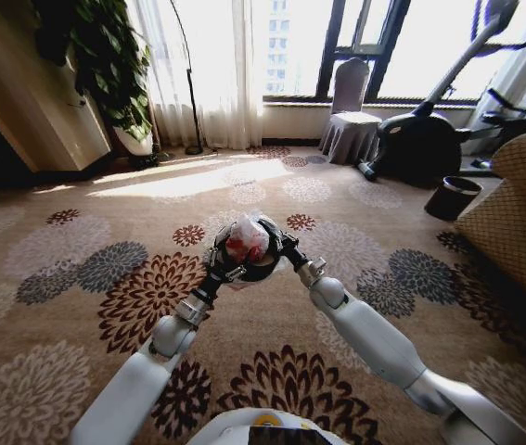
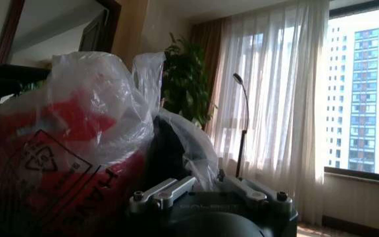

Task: Pick up the trash from the ground and place it into the trash bin.

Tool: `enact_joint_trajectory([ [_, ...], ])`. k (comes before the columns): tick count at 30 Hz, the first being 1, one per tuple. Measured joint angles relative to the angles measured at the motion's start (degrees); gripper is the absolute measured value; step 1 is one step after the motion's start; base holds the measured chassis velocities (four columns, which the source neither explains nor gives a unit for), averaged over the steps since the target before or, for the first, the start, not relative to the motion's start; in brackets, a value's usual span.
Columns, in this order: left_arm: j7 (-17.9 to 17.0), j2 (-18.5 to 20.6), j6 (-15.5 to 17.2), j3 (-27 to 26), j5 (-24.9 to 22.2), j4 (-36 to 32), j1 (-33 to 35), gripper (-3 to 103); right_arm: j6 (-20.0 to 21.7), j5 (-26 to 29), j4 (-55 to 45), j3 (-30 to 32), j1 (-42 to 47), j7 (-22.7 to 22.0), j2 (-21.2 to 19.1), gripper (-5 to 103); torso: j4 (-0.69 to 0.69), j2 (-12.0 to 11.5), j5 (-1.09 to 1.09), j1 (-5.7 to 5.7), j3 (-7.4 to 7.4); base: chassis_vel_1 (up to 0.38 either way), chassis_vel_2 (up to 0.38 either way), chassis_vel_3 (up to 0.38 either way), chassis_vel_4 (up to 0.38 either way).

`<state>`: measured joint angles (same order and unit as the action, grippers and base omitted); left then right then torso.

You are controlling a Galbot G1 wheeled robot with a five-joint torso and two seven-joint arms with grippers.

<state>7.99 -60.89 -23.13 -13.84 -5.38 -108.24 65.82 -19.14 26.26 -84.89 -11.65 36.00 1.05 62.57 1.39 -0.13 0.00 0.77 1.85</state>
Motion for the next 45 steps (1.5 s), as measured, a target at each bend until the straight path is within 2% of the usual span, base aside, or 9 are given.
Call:
enact_joint_trajectory([
  [6, 1.0, 1.0, 1.9, 1.5, 1.0, 1.3, -3.3, 75, -0.3, -0.9, -0.3, 0.0, 0.9, 0.0, 0.0, 0, -0.01, 0.0, 0.00, 0.00, 0.00, 0.000, 0.000, 0.000, 0.000],
  [16, 0.0, 2.9, 11.9, 4.2, -6.4, 2.9, -6.9, 73, -0.5, -1.9, -1.7, 1.1, 3.2, 0.0, -0.8, 0, -0.02, 0.0, 0.00, 0.00, 0.00, 0.000, 0.000, 0.000, 0.000],
  [20, -0.8, 3.0, 11.5, 3.7, -7.4, 0.2, -4.8, 70, -0.5, -2.1, -1.7, 1.7, 3.4, 0.0, -0.9, 0, -0.01, 0.0, 0.00, 0.00, -0.01, 0.000, 0.000, 0.000, 0.000],
  [28, -2.6, 3.3, 5.8, 0.6, -12.2, -7.5, 0.4, 98, 0.7, -1.9, -1.2, 3.9, 3.7, 0.0, -0.5, 0, 0.03, 0.0, 0.01, -0.01, -0.01, 0.000, 0.000, 0.000, 0.000],
  [31, -4.8, 2.9, 5.7, -0.7, -13.4, -10.0, 1.7, 99, 2.5, -1.6, -2.1, 5.2, 4.6, 0.0, -1.2, 0, -0.02, 0.0, 0.00, -0.01, -0.01, 0.000, 0.000, 0.000, 0.000],
  [36, -10.5, 0.1, 8.9, -8.6, -15.2, -14.3, 6.7, 100, 8.0, 1.0, -6.0, 8.5, 7.0, 0.0, -3.5, 0, -0.03, 0.0, 0.01, -0.01, -0.01, 0.000, 0.000, 0.000, 0.000],
  [38, -13.1, -4.2, 12.0, -16.9, -18.7, -15.6, 12.4, 100, 11.3, 3.5, -11.5, 13.0, 11.1, 0.0, -6.0, 0, 0.01, 0.0, 0.01, -0.01, -0.01, 0.000, 0.000, 0.000, 0.000],
  [40, -13.3, -5.3, 12.5, -18.4, -19.6, -15.8, 13.7, 100, 11.8, 3.6, -12.8, 14.2, 12.2, 0.0, -6.4, 0, 0.01, 0.0, 0.00, -0.01, -0.01, 0.000, 0.000, 0.000, 0.000],
  [45, -14.9, -15.2, 15.1, -27.3, -23.7, -17.3, 23.3, 100, 14.8, 4.9, -28.0, 27.1, 26.5, -0.1, -8.0, 0, -0.01, 0.0, 0.01, -0.02, -0.02, 0.000, 0.000, 0.000, 0.000],
])
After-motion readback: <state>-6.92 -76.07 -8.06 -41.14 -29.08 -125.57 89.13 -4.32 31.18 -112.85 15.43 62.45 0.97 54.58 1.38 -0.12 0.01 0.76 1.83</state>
